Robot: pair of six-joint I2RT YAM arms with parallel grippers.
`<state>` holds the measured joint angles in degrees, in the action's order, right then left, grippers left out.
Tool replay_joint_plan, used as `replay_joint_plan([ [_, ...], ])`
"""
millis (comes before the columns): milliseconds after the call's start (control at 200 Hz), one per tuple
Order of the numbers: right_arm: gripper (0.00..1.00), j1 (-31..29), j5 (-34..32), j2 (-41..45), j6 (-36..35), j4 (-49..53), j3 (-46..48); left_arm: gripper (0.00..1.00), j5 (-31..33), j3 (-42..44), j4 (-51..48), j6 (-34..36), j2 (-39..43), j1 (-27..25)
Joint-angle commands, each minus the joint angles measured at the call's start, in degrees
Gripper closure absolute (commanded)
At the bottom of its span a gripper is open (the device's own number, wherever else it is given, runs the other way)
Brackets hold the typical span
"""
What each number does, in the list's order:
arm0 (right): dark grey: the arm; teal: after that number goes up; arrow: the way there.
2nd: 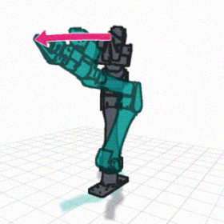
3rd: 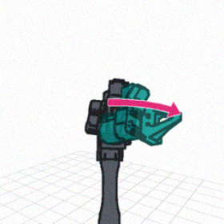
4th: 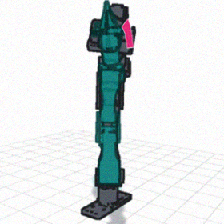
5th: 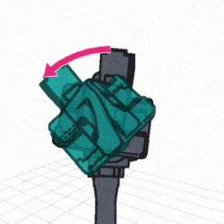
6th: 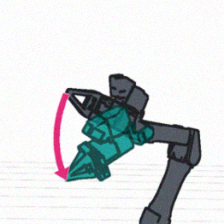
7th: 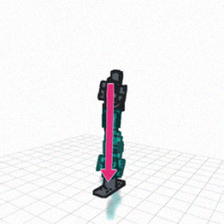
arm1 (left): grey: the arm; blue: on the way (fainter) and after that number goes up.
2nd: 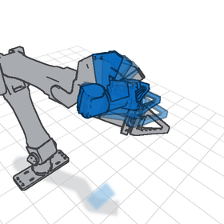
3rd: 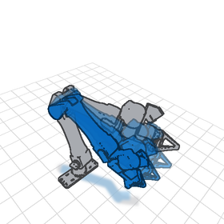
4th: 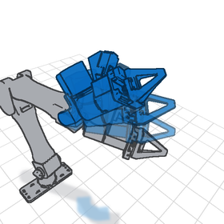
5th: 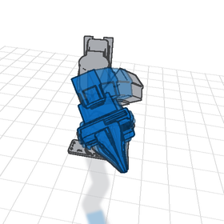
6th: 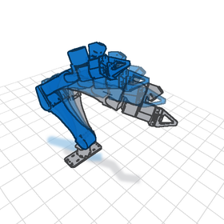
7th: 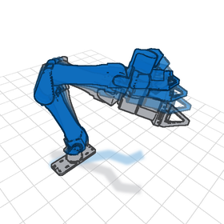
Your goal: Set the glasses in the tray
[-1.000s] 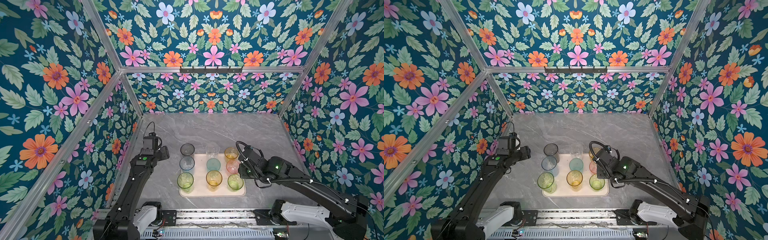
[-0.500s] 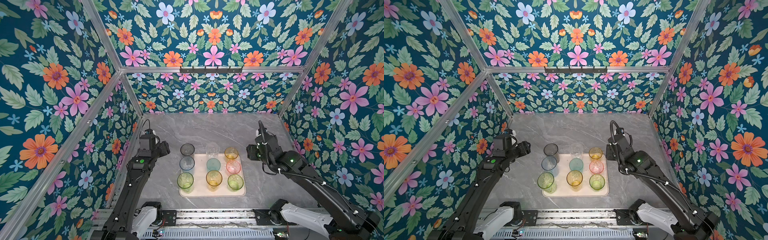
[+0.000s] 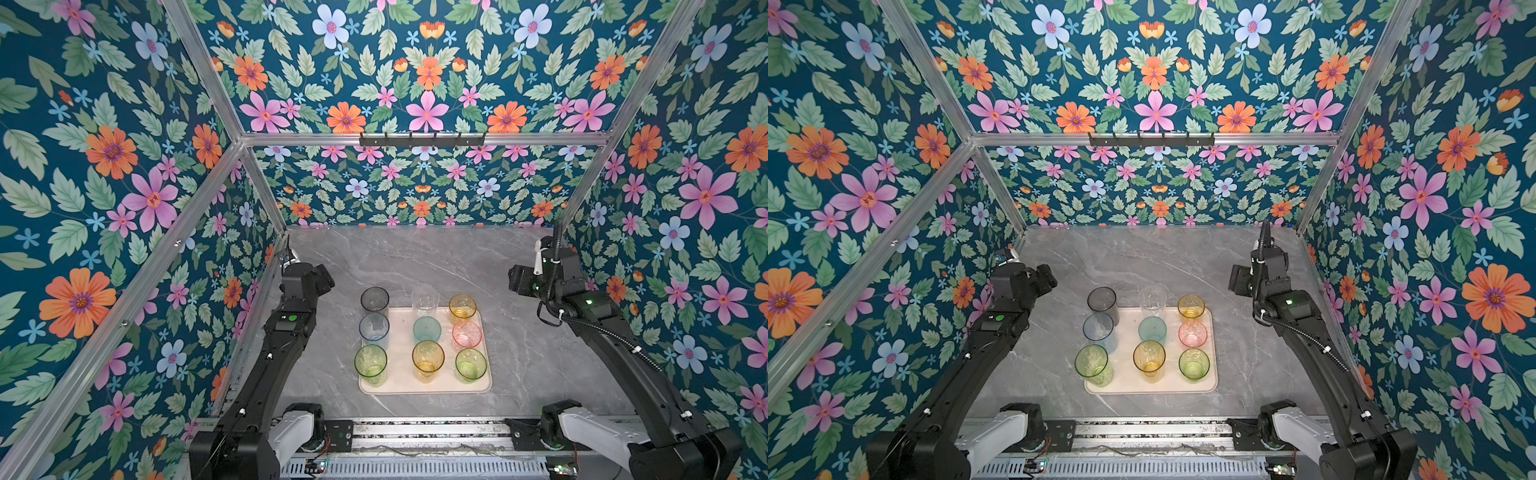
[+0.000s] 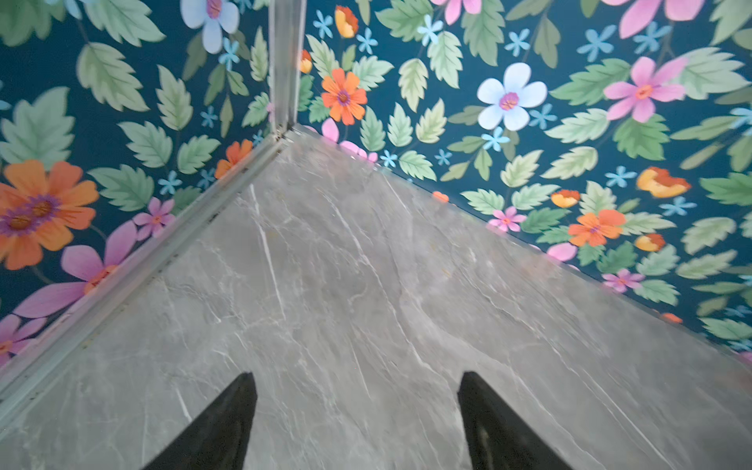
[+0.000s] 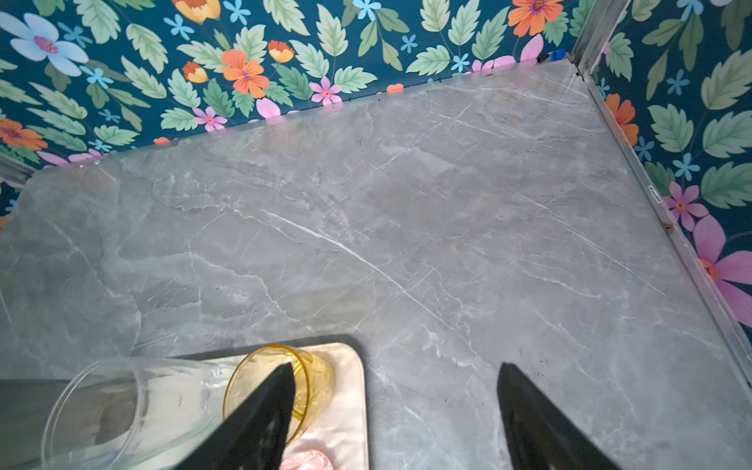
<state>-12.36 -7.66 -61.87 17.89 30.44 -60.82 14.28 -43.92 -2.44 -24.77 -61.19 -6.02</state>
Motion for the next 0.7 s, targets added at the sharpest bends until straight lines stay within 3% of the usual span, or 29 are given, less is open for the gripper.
replay_joint_plan([
  [0,0.09,1.6,0.5,1.3,-0.5,-9.3,3.5,0.17,11.4,1.9,8.7,2.2,-1.2,0.0],
  [110,0.01,5.3,0.3,2.2,0.1,-14.8,7.7,0.11,19.5,6.9,15.9,2.7,-0.9,0.1],
  [285,0.01,7.5,-1.6,3.9,1.3,-21.2,12.4,0.05,26.4,15.7,28.6,8.3,-0.8,0.2],
  [385,0.01,8.2,-3.3,3.3,0.1,-25.7,15.2,0.01,34.6,19.5,34.6,8.2,-1.5,0.3],
  [490,0.01,9.3,-4.6,1.5,-0.3,-29.0,17.5,0.01,35.1,24.8,46.7,13.3,-4.0,0.5],
  [600,0.01,9.8,-6.8,-0.3,-2.9,-36.8,22.1,0.01,35.0,25.9,50.2,16.6,-8.2,0.5],
  [695,0.02,12.4,-4.0,-1.6,-2.7,-42.3,25.5,0.01,34.2,26.9,52.6,17.8,-10.4,0.5],
])
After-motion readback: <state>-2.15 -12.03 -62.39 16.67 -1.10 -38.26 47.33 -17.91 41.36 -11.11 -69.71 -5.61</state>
